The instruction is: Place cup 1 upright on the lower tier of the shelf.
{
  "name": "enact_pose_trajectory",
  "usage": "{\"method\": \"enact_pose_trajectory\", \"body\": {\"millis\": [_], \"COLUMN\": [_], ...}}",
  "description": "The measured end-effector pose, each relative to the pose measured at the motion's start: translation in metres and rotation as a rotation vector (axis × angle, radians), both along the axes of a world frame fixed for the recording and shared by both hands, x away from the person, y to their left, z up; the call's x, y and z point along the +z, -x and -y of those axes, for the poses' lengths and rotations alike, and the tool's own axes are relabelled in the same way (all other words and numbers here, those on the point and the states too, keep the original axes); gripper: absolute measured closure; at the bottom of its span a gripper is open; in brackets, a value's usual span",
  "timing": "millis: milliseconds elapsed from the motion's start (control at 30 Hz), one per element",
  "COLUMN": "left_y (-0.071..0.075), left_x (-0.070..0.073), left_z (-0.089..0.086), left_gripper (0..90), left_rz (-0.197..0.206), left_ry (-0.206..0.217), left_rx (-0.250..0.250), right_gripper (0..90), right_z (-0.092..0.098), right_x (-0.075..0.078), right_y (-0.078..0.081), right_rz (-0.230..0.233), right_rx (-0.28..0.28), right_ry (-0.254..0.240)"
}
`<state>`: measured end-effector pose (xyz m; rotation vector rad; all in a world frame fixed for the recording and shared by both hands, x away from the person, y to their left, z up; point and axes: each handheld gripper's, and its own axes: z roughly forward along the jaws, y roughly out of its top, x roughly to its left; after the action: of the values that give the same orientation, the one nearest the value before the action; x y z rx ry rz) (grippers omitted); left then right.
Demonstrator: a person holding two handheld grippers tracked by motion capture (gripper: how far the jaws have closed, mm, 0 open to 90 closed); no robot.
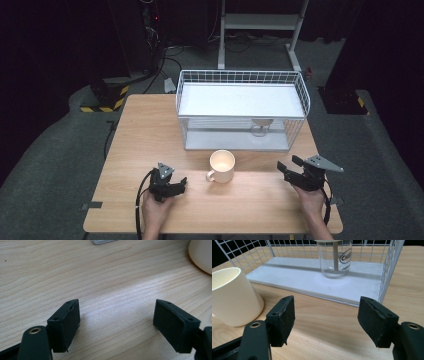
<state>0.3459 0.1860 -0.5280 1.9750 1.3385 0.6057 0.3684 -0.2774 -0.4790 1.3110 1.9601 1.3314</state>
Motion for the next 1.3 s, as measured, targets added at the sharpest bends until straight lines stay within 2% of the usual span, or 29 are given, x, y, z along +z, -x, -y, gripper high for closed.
{"method": "enact_pose_trajectory", "body": {"millis": [300,833,1233,1300], "left_y": [0.000,0.000,0.000,0.000], "left_x": [0.000,0.000,0.000,0.000], "left_z": [0.000,0.000,0.000,0.000], "left_gripper": [21.8,21.8,21.7,21.7], "left_rz": [0.000,0.000,-0.001,0.000], "left_ry": [0.000,0.000,0.000,0.001], "left_rx": [0.000,0.000,0.000,0.000], "right_gripper": [30.1,30.1,29.9,29.6], "right_z": [0.005,0.012,0.010,0.008], "right_x": [-0.009,-0.025,-0.036,-0.039], "right_y": [0.008,0.017,0.018,0.016], "right_rz": [-0.021,-0.061,-0.100,-0.122], "right_rx": [-0.005,-0.022,-0.022,-0.016], "right_ry": [0.000,0.042,0.129,0.143]}}
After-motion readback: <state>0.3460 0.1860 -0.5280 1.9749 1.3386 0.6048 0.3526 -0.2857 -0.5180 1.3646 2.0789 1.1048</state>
